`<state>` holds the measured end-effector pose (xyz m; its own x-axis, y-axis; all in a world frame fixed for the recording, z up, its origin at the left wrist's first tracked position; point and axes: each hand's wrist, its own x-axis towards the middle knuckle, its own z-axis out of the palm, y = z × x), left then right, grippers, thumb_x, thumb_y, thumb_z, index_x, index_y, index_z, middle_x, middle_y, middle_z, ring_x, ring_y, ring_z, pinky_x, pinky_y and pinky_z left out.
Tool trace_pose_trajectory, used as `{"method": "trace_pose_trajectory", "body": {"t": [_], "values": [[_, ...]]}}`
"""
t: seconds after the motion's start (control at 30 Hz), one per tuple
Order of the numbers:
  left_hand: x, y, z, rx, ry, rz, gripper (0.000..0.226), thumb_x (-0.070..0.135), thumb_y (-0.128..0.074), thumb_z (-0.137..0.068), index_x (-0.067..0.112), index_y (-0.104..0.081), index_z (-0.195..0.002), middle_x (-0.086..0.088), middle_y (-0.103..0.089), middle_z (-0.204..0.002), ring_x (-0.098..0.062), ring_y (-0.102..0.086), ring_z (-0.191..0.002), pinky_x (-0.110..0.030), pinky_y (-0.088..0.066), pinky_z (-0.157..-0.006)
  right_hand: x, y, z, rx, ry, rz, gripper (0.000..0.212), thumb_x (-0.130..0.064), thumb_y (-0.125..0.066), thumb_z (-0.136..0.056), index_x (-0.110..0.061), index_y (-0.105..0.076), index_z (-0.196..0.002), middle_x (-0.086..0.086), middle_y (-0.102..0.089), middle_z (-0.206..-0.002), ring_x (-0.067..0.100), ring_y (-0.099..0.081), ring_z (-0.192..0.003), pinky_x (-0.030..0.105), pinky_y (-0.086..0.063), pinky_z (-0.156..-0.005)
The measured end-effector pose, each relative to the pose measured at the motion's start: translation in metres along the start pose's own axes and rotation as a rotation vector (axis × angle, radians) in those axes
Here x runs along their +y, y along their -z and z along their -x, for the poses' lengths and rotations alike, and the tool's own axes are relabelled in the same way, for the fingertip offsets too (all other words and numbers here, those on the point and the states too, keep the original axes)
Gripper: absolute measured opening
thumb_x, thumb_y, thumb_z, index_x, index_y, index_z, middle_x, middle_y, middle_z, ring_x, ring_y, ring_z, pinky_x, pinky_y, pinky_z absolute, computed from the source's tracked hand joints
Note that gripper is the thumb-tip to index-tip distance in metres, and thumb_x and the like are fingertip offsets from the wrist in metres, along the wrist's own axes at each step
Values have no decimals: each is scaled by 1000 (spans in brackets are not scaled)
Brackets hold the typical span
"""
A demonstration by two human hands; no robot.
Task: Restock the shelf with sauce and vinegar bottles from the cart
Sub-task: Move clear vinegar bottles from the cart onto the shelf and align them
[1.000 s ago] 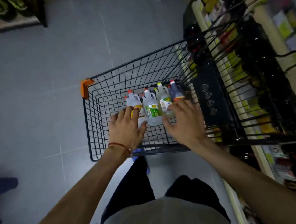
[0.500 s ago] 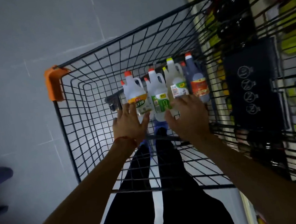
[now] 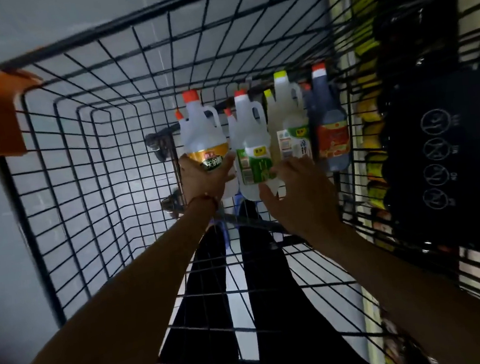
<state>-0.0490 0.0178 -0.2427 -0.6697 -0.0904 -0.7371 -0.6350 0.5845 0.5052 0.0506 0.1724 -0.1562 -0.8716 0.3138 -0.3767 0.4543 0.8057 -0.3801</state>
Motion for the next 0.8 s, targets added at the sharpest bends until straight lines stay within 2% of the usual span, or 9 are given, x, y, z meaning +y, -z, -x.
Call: {"method": "trace_pose_trajectory", "body": {"t": [0.13, 0.23, 0.33, 0.4, 0.47, 0.53, 0.6, 0.73, 0.8], "values": [[2, 3, -4, 44, -2, -106, 89, 56, -88, -66, 12, -43, -129, -7, -63, -123, -24, -64, -107, -31, -53, -79, 3, -8, -9, -119, -48, -123, 40, -41, -61, -96, -13, -62, -125, 7, -64, -122, 27, -58, -111, 46, -56, -86], [2, 12, -1, 82, -4, -196, 89, 55, -87, -67, 10, -40, -129, -9, -58, -124, -26, -60, -108, -37, -54, -85, 2, -20, -19, -175, -145, -279, 48, -27, -64, -100, -10, -49, -142, 13, -54, -138, 30, -55, -123, 44, -52, -96], [-7, 25, 2, 98, 24, -234, 89, 58, -86, -67, 10, -40, -126, -10, -60, -122, -29, -62, -108, -42, -56, -88, -1, -34, -30, -164, -201, -305, 50, -16, -68, -98, -2, -45, -141, 19, -46, -141, 35, -51, -127, 48, -49, -105], [-14, 35, 2, 106, 48, -226, 90, 57, -88, -65, 10, -40, -126, -10, -60, -121, -28, -63, -107, -37, -55, -82, -1, -42, -36, -108, -228, -297, 45, -6, -74, -90, -2, -49, -127, 19, -47, -133, 35, -53, -117, 49, -53, -97], [-19, 43, 2, 114, 61, -218, 90, 53, -89, -66, 9, -40, -127, -10, -59, -124, -27, -62, -108, -33, -51, -78, -1, -49, -41, -99, -231, -306, 44, -2, -79, -84, -8, -46, -113, 17, -50, -122, 32, -56, -106, 34, -55, -79], [-23, 49, 2, 120, 58, -224, 91, 50, -90, -66, 9, -40, -129, -10, -57, -125, -25, -60, -109, -32, -48, -77, -4, -53, -46, -114, -207, -318, 53, -11, -86, -80, -13, -41, -108, 13, -52, -115, 28, -59, -95, 21, -46, -65], [-27, 54, -1, 121, 52, -221, 92, 48, -91, -65, 9, -39, -130, -10, -56, -126, -22, -57, -108, -31, -47, -78, -10, -59, -52, -103, -212, -350, 67, -22, -92, -73, -12, -41, -114, 12, -53, -116, 26, -59, -96, 25, -47, -64], [-34, 59, -5, 86, 64, -190, 93, 46, -92, -64, 10, -38, -131, -9, -55, -128, -20, -56, -106, -22, -47, -69, -23, -76, -60, -191, -405, -435, 104, -38, -99, -62, -3, -37, -138, 15, -51, -134, 28, -55, -117, 34, -55, -85], [-33, 61, -6, 49, 94, -175, 100, 53, -91, -59, 11, -40, -134, -8, -56, -129, -20, -58, -109, -28, -55, -77, -26, -86, -64, -282, -485, -546, 100, -33, -97, -67, -2, -37, -140, 13, -59, -132, 25, -63, -110, 16, -55, -71]]}}
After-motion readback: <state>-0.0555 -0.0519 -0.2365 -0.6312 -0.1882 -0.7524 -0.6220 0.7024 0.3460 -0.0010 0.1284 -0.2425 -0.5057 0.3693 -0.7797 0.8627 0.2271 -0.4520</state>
